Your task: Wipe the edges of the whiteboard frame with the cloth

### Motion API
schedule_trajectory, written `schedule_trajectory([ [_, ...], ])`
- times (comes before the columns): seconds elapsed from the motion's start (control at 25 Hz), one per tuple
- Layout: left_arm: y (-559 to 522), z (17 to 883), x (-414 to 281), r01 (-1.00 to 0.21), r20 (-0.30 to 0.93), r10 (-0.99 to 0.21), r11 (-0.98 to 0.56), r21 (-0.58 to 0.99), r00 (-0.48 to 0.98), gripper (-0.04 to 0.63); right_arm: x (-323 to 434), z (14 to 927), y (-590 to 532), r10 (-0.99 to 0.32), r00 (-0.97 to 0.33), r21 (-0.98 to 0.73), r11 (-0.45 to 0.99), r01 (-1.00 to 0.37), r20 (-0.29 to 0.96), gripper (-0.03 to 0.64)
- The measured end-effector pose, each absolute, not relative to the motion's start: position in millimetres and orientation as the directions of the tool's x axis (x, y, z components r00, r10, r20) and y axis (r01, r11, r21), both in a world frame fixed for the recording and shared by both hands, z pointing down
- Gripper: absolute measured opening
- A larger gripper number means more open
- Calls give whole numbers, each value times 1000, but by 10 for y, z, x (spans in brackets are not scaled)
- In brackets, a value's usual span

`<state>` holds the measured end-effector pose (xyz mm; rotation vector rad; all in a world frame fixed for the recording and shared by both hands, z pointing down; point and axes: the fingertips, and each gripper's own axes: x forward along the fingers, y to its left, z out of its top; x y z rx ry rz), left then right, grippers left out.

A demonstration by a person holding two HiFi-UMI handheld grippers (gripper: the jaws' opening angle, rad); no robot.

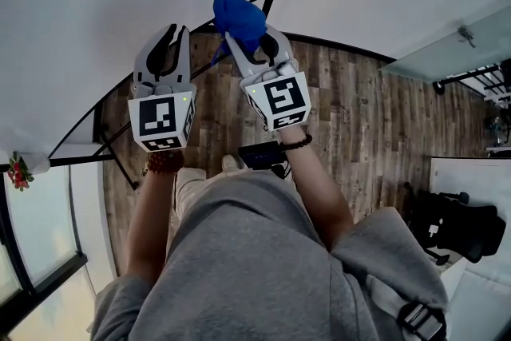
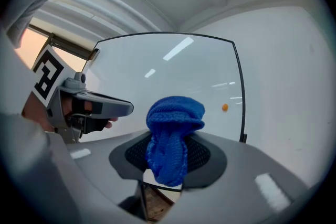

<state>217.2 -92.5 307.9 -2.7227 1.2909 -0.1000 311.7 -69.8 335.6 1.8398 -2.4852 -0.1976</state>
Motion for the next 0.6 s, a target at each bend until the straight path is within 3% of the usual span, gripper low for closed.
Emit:
schedule_trajectory([
  [0.6, -768, 3066, 2350, -803, -70, -802, -584, -120, 594, 32, 3321, 3274, -405, -991, -83, 117, 71, -991, -102, 147],
])
